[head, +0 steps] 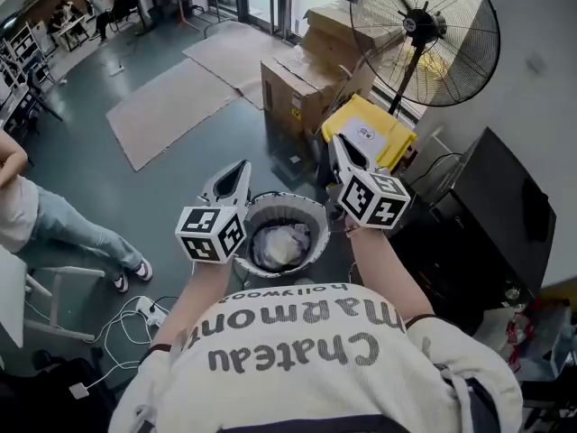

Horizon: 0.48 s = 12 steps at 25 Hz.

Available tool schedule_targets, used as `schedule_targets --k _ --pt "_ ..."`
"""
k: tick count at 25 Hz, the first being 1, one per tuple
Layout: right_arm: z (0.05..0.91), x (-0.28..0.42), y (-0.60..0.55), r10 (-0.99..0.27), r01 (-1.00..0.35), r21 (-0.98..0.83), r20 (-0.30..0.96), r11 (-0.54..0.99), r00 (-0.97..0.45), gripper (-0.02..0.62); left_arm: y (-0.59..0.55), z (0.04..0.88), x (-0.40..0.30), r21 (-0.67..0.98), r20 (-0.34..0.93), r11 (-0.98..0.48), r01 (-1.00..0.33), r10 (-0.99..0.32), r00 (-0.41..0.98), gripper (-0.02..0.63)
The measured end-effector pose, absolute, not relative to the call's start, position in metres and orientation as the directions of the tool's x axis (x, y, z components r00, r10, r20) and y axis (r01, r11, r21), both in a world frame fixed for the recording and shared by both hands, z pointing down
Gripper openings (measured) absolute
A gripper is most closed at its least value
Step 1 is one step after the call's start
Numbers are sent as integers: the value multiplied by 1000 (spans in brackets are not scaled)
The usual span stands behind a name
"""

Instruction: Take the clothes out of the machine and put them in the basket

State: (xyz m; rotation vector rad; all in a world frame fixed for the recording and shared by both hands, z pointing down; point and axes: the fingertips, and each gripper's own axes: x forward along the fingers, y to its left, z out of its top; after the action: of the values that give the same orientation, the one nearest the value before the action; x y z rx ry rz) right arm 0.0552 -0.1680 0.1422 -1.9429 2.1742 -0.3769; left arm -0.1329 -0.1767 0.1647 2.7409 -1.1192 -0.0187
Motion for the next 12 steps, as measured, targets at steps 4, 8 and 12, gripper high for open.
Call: schedule_targets --k 4,8,12 --pt "149 56 -143 -996 -946 -318 45 54 -73 55 -160 172 -134 198 62 -713 -672 -675 735 8" --pt "156 57 -123 -996 -952 -306 75 15 -40 55 -148 176 -133 224 56 -729 -647 -653 755 8" --pt "160 59 -115 -996 -951 -311 86 -2 -26 55 -140 178 -128 223 56 -743 -631 -637 769 8"
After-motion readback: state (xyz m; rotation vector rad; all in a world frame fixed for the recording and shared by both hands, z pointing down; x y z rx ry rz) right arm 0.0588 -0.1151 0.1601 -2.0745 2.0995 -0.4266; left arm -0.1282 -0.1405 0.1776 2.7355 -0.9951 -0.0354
